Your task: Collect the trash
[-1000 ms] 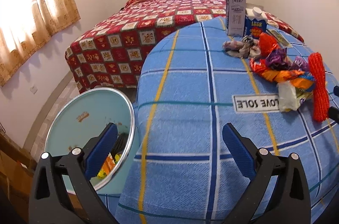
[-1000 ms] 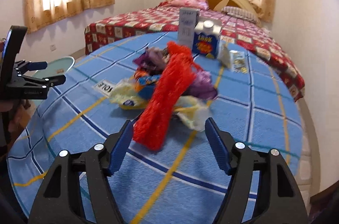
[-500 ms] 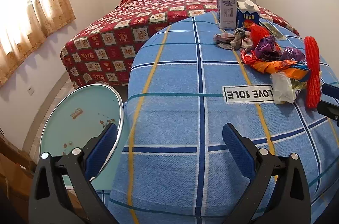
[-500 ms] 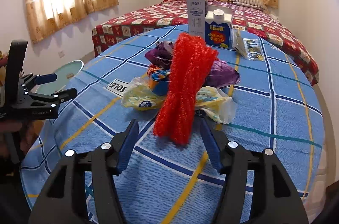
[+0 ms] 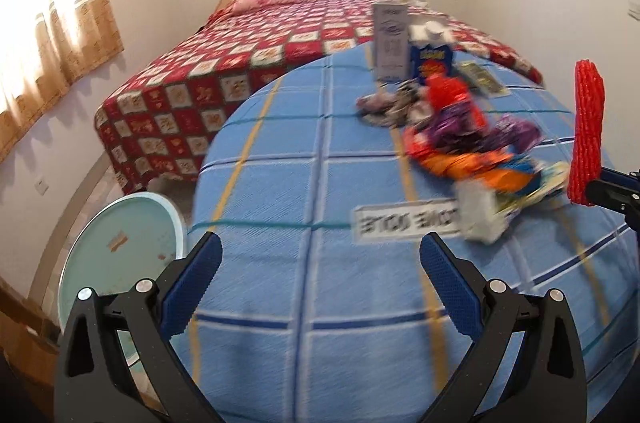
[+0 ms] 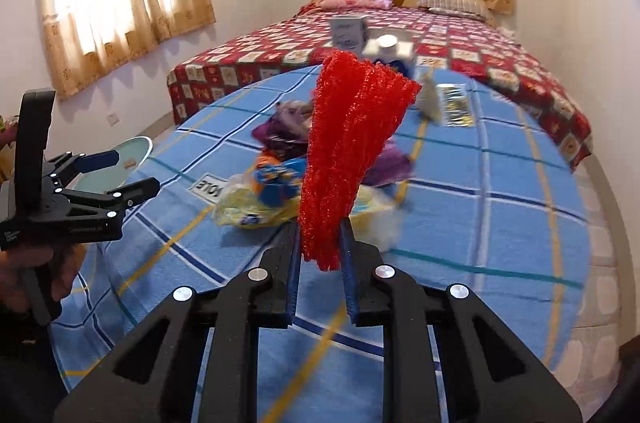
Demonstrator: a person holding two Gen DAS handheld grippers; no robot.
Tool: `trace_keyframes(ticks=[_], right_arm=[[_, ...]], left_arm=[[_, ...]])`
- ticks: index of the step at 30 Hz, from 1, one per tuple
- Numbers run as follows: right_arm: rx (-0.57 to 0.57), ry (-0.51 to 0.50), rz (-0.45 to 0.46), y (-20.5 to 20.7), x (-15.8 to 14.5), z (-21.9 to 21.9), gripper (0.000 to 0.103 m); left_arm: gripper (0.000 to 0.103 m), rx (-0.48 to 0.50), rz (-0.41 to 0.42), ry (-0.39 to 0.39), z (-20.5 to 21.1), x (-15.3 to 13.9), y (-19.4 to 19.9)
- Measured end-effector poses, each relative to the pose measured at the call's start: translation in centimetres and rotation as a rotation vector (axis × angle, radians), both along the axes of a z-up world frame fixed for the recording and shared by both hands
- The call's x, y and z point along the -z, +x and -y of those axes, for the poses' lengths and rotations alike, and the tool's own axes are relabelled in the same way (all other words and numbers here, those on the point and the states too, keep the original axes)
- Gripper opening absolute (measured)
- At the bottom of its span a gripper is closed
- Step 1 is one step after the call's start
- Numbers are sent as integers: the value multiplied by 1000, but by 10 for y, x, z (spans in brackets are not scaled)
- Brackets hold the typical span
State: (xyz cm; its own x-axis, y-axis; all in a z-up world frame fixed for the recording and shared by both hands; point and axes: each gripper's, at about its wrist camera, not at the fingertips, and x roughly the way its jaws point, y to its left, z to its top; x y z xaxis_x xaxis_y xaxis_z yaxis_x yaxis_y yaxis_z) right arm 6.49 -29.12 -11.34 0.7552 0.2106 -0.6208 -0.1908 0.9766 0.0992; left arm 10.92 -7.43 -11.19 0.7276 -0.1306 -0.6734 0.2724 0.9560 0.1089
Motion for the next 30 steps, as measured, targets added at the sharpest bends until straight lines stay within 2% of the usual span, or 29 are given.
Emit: trace_keyframes(ticks=[3,6,9,10,11,12,15,17,22,26,30], right_arm=[[46,-72,-23,-3,0,17,19],[79,-167,-84,0,9,29,20],[77,-234,-136,6,22,34,22],[83,-239,-128,6,23,36,28],[97,-239,-113,5,23,39,45],[103,-234,-98,3,25,42,52],[114,-208,-83,-1,31,48,57],[130,-175,-70,-3,33,56,66],[138,-135,-57,-4,31,60,67],[131,-120,-45,-2,31,58,69],[130,-109,-31,-1,31,55,69]], left_arm=[[97,47,17,-10,28,-7,0],[97,83,33,1,55,-8,3],[97,109,29,11,80,-7,7],[97,114,30,13,87,-7,8],[97,122,32,13,94,-8,9],[97,126,34,13,98,-9,10],[97,135,30,21,110,-8,13],[97,134,19,34,113,-3,16],[97,117,-8,77,103,8,21],[97,85,3,113,65,7,17],[97,8,-9,153,23,14,26]])
